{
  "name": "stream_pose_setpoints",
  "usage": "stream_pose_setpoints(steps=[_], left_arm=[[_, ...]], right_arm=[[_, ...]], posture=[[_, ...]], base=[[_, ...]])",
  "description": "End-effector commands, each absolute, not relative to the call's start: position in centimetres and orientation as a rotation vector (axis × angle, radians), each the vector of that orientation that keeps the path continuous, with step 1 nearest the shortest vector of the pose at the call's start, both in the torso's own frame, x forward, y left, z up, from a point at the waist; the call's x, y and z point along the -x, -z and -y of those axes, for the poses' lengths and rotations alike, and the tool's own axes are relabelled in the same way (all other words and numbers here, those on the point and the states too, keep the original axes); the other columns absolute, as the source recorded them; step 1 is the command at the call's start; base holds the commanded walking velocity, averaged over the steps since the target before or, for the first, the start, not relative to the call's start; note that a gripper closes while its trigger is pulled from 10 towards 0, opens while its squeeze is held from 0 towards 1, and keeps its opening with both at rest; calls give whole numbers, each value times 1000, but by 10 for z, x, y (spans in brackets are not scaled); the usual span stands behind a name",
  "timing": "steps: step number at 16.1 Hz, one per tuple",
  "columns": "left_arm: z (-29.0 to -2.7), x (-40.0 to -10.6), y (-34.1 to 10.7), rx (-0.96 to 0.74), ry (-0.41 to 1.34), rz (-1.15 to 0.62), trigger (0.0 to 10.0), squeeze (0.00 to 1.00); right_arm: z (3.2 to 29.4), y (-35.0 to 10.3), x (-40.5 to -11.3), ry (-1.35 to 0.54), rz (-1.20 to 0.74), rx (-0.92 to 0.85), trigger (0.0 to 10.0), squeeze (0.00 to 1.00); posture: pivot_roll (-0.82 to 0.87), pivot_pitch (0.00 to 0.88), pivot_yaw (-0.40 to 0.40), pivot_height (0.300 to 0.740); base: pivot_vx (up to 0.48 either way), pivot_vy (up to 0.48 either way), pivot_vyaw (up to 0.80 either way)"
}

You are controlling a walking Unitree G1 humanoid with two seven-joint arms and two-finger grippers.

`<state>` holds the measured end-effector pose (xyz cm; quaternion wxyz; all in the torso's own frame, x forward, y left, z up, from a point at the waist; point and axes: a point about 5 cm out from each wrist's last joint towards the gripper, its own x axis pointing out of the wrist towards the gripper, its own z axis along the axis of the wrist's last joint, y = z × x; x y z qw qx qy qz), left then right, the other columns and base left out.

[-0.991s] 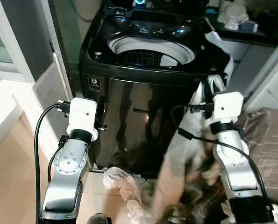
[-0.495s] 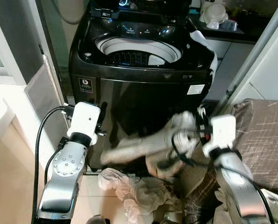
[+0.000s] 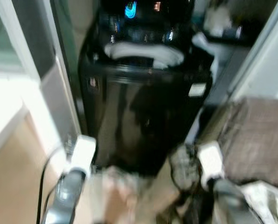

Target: Clothes washing

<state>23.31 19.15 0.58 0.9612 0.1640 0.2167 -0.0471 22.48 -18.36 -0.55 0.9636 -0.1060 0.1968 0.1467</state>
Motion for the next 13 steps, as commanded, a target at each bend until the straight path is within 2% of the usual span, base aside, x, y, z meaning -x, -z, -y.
stream_pose_setpoints(steps=[1,3,6,7,8,10,13], left_arm=[[-184,-238,2,-368,133,-440,10000,0],[-180,-246,6,-331,162,-446,10000,0],[-179,-258,16,-287,159,-516,10000,0],[-181,-258,27,-265,132,-606,10000,0],[-185,-252,39,-206,69,-722,10000,0],[-189,-220,65,-108,-36,-971,10000,0],[-179,-203,77,-77,8,-1068,10000,0]], right_arm=[[185,13,-232,-254,-424,195,10000,0],[181,19,-246,-188,-492,94,10000,0],[173,37,-249,-115,-642,-17,10000,0],[172,46,-245,-54,-748,-104,10000,0],[167,53,-240,-34,-840,-144,10000,0],[158,64,-227,-49,-979,-88,10000,0],[156,67,-223,-50,-1012,-58,10000,0]], posture=[[-7,0,-43,740],[1,0,-44,740],[-2,0,-38,740],[1,0,-30,740],[-5,0,-25,740],[-28,0,-8,740],[-35,0,-11,740]], base=[[0,0,0],[0,0,0],[0,0,0],[0,0,0],[0,0,0],[0,0,0],[0,0,0]])
